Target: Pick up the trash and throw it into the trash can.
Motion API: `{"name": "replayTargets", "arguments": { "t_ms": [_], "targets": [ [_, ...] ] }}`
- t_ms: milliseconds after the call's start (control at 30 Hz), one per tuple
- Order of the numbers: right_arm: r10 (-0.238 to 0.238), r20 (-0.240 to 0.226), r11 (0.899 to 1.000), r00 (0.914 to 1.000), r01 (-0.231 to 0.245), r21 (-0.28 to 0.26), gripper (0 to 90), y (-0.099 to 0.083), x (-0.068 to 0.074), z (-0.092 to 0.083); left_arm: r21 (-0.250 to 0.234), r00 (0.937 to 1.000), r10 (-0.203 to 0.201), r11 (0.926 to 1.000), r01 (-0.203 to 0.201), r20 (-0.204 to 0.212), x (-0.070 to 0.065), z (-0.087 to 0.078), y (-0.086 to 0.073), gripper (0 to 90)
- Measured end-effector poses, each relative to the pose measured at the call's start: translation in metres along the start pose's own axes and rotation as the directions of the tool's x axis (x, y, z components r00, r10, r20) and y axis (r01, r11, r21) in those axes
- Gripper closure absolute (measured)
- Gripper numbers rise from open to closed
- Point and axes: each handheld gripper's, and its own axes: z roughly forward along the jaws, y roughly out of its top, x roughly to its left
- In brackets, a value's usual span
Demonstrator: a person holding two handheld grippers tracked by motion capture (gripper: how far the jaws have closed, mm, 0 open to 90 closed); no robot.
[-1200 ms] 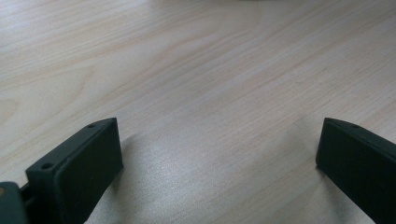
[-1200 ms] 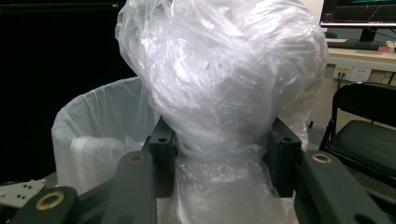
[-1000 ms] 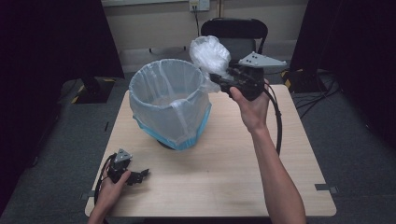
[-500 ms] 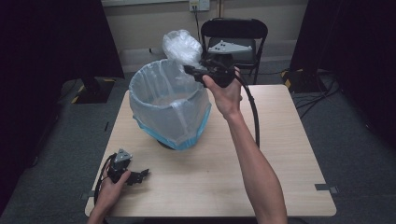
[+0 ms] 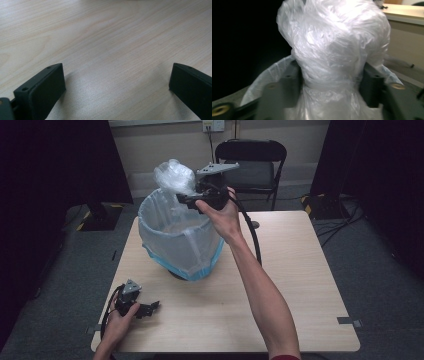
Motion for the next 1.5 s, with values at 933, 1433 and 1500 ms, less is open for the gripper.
{"name": "replayTargets", "arguments": {
  "t_ms": [933,1433,1500],
  "targets": [
    [-0.003,0.064,1.000,0.9980,0.002,0.013,14.2,0.004,-0.009,-0.021,0.000,1.0000,0.000,1.0000,0.000,0.000,0.000,0.000,0.000,0.0],
    [0.019,0.123,1.000,0.9922,-0.021,0.011,14.2,-0.013,-0.020,-0.049,0.000,1.0000,0.000,1.0000,0.000,0.000,0.000,0.000,0.000,0.0],
    [0.019,0.141,1.000,0.9898,-0.020,0.007,14.2,-0.016,-0.022,-0.056,0.000,1.0000,0.000,1.0000,0.000,0.000,0.000,0.000,0.000,0.0]
  ]
}}
